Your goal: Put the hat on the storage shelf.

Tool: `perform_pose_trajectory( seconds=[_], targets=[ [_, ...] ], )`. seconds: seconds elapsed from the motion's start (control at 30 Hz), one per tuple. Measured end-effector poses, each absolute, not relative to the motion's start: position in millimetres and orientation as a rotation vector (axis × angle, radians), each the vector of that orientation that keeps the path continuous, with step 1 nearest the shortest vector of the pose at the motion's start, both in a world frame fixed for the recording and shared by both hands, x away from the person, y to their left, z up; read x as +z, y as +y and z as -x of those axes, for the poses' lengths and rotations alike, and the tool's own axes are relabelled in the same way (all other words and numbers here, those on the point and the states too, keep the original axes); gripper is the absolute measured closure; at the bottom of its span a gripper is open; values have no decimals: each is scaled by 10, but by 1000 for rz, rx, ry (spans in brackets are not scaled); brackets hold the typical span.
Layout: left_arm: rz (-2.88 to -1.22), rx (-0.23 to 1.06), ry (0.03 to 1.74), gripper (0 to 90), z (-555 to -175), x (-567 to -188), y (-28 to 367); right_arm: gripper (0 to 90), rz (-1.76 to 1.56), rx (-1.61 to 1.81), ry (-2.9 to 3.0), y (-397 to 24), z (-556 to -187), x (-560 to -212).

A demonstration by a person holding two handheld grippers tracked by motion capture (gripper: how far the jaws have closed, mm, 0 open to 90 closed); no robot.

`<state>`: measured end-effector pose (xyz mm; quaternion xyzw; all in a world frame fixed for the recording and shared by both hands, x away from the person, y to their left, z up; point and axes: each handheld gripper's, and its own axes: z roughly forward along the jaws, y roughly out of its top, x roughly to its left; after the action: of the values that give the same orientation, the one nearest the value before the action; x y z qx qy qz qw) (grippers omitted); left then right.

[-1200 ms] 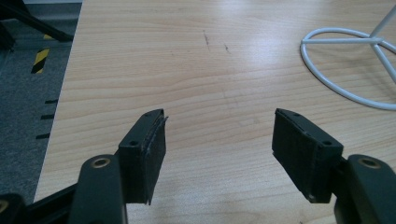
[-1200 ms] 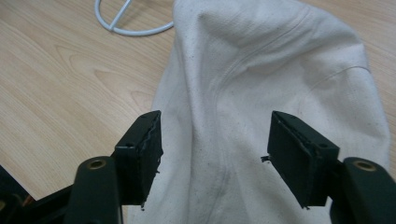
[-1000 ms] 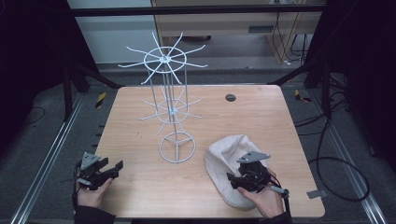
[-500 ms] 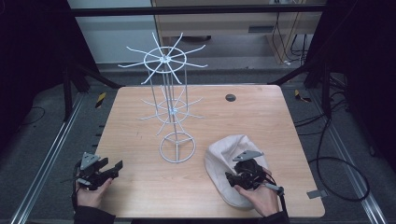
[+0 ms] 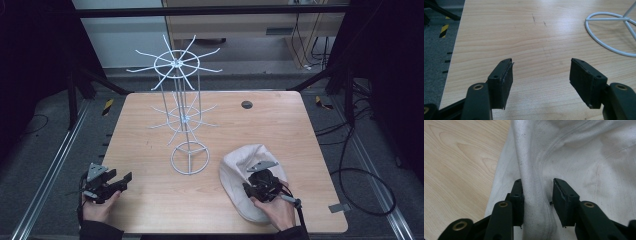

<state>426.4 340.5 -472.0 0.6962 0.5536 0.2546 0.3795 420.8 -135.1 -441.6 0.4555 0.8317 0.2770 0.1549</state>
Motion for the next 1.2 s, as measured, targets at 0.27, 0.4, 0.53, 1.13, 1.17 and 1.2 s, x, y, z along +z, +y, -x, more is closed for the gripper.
perform_pose_trajectory(
  seconds=[0.27, 0.4, 0.53, 1.13, 1.17, 1.2],
  targets=[
    [-1778, 648, 1415, 353, -4263, -4721, 3408, 717, -1318, 779, 2387, -1340, -4227, -4454],
    [-1778, 649, 1415, 354, -4262, -4719, 3407, 783, -1322, 769, 2388, -1328, -4230, -4458],
    [-1779, 648, 1416, 355, -4264, -4719, 3408, 844, -1320, 773, 2384, -1327, -4224, -4448],
    [-1776, 652, 1419, 360, -4258, -4712, 3420, 882, -1266, 825, 2336, -1445, -4160, -4273],
    [-1776, 651, 1419, 360, -4257, -4712, 3419, 882, -1267, 832, 2327, -1463, -4152, -4253],
    [-1774, 647, 1421, 360, -4257, -4713, 3416, 882, -1265, 843, 2320, -1480, -4145, -4233]
  ],
)
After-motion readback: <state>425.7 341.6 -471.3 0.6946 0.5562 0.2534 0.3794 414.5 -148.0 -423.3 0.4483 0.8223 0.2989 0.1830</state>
